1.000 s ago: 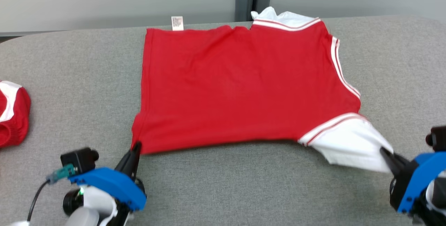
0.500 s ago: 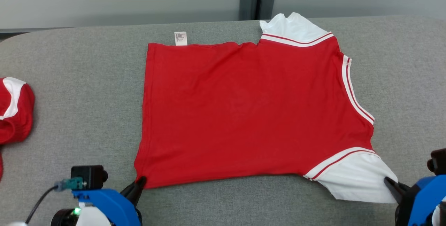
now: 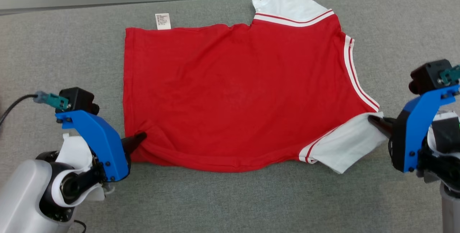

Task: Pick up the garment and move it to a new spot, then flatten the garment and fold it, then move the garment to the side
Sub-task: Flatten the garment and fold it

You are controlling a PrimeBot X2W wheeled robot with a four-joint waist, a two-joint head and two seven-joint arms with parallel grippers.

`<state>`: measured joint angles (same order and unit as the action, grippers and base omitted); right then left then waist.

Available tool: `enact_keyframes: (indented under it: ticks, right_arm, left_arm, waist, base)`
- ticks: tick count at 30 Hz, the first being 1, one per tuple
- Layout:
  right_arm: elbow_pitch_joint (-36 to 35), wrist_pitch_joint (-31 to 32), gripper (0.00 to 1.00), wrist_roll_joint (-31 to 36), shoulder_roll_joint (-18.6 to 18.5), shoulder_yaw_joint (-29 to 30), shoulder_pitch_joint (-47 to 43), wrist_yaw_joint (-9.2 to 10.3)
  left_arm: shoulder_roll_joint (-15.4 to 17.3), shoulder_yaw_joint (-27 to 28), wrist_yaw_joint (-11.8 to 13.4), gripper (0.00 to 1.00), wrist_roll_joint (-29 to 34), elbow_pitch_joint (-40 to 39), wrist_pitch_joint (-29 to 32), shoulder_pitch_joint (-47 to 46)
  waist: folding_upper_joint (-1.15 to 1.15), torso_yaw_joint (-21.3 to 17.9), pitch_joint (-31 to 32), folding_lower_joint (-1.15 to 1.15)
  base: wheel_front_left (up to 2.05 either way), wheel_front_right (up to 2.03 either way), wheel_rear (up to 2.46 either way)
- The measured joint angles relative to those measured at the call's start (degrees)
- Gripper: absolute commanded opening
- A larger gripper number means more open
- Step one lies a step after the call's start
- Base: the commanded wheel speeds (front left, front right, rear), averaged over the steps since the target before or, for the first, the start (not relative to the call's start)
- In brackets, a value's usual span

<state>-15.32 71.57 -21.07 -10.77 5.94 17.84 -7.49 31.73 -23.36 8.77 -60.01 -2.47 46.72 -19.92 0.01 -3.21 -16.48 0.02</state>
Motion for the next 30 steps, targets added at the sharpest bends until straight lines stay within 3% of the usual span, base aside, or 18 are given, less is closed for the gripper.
enact_keyframes:
  ticks: [10, 30]
  right_arm:
    - [10.03, -0.29, 0.0, -5.84, 2.55, 0.52, 12.33, 0.0]
    - [23.73, -11.15, 0.0, -3.14, 1.54, 2.66, 21.07, 0.0]
  left_arm:
    - [-1.77, 2.3, 1.86, 0.0, -1.85, 3.98, 1.07, -6.58]
    - [-3.7, 2.44, 0.98, 0.0, 0.66, 11.34, -5.03, -7.97]
  waist:
    - [0.01, -0.9, -2.83, 0.0]
    - [0.01, 1.45, -4.18, -0.01]
  base:
    - [0.0, 0.0, 0.0]
    - [0.0, 0.0, 0.0]
